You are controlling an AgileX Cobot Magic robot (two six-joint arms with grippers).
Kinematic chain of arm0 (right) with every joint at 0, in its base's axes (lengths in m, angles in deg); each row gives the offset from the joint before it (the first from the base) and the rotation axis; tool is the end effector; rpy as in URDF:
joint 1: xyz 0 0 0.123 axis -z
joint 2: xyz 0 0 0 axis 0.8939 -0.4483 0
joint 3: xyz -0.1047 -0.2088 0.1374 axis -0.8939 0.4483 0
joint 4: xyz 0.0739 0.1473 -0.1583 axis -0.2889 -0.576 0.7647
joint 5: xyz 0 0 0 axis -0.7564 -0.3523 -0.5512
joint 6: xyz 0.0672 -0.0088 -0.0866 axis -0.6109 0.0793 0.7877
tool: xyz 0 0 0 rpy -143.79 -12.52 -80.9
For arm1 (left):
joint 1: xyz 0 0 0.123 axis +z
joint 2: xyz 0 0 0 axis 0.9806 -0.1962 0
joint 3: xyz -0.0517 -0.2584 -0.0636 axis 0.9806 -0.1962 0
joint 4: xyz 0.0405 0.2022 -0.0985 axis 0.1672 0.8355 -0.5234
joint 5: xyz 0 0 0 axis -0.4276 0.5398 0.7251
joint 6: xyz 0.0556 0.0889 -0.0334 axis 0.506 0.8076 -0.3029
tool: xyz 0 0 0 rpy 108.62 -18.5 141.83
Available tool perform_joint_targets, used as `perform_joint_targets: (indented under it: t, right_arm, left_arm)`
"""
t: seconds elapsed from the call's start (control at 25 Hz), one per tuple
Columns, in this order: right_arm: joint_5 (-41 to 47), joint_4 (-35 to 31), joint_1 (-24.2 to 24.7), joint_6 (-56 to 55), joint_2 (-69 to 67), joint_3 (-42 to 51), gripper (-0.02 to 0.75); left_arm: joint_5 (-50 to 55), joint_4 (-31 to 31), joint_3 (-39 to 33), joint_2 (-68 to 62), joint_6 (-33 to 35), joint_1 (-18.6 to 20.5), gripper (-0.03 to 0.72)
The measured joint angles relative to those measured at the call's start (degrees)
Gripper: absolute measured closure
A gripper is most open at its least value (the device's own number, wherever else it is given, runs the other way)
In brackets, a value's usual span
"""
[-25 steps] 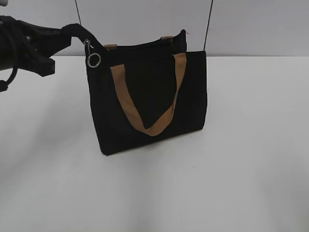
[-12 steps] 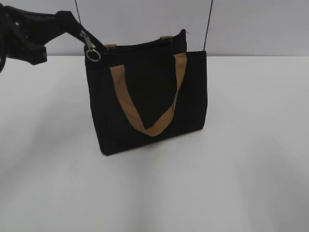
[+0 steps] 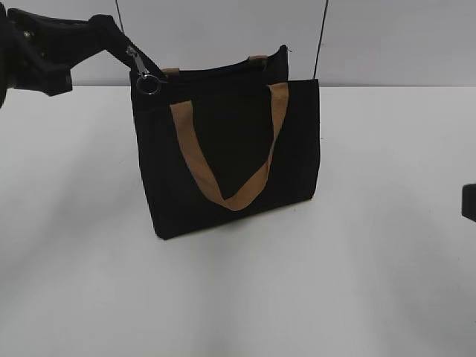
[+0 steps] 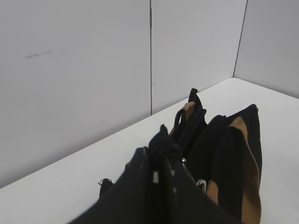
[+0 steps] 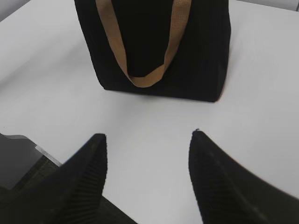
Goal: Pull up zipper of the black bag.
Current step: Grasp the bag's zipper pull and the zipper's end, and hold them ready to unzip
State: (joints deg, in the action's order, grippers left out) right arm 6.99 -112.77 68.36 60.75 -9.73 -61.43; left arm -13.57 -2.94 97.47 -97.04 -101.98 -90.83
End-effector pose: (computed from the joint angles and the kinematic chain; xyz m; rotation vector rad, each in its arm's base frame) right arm 0.0973 0.0597 0.2819 -0.5227 1.9849 0.5158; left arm 0.2534 -0.1102 0.2820 0.6596 1.5861 -0.5065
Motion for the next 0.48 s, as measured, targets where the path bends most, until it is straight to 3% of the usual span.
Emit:
perform_joint_targets:
  t: [0.24,0.48]
  right_arm:
    - [-1.53,-10.57,0.0,14.08,-9.02,0.0,0.313]
    - [-1.98,-13.49,0.0,21.24,-17.73,-2.67,0.313]
  left_arm:
    - [-0.87,-0.03,-0.01,0.0,-0.16,0.0,0.666]
    - [-0.87,-0.03,-0.01,0.0,-0.16,0.0,0.666]
